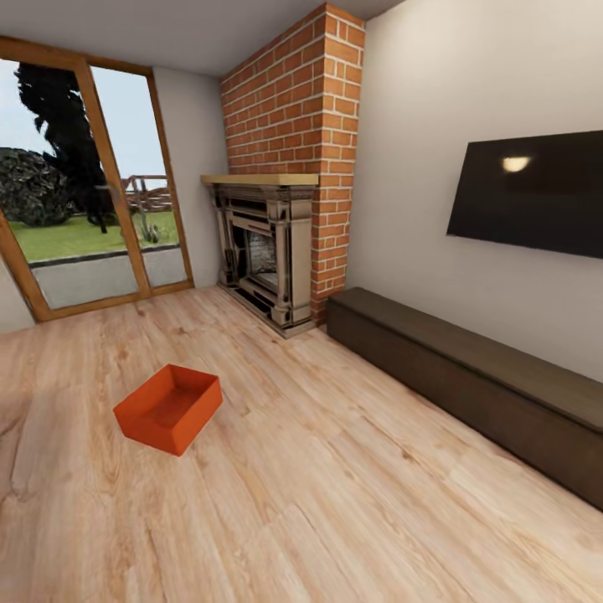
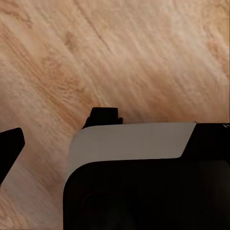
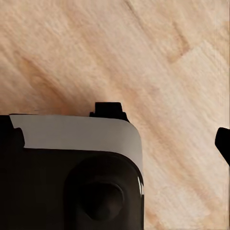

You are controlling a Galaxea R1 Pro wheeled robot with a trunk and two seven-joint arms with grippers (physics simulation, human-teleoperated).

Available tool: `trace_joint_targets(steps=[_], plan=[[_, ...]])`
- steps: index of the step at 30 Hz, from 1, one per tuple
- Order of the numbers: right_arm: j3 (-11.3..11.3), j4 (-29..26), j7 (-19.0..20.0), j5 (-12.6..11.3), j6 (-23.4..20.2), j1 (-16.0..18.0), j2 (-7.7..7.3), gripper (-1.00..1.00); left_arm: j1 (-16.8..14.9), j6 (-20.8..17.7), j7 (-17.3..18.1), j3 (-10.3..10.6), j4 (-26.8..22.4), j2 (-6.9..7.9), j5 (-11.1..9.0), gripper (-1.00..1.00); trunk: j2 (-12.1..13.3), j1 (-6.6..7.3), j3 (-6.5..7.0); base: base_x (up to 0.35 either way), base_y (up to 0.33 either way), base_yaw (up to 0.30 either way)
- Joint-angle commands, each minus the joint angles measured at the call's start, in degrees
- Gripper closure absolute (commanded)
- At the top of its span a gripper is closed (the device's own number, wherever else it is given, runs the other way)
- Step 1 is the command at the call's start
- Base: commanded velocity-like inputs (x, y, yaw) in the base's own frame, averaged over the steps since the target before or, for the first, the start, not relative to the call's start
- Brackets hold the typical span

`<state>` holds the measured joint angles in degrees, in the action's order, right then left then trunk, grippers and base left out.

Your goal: Move the two storage containers from the living room to the garage. In the garage, place one container on the floor and stack the other container on top of it (either order is fine).

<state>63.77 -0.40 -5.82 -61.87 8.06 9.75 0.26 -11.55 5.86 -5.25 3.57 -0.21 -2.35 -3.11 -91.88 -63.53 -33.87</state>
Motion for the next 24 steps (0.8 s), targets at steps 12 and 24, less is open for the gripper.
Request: trace_joint_targets(steps=[12,24], plan=[[0.4,0.0,-0.2,-0.4,0.1,0.0,0.00,-1.00,-0.1,0.2,-0.2,0.4,0.1,-0.02,-0.3,-1.00,0.0,-0.03,-0.07,0.323,0.000,0.083],[0.4,0.0,-0.2,-0.4,0.1,0.0,0.00,-1.00,-0.1,0.2,-0.2,0.4,0.1,-0.02,-0.3,-1.00,0.0,-0.03,-0.07,0.323,0.000,0.000]])
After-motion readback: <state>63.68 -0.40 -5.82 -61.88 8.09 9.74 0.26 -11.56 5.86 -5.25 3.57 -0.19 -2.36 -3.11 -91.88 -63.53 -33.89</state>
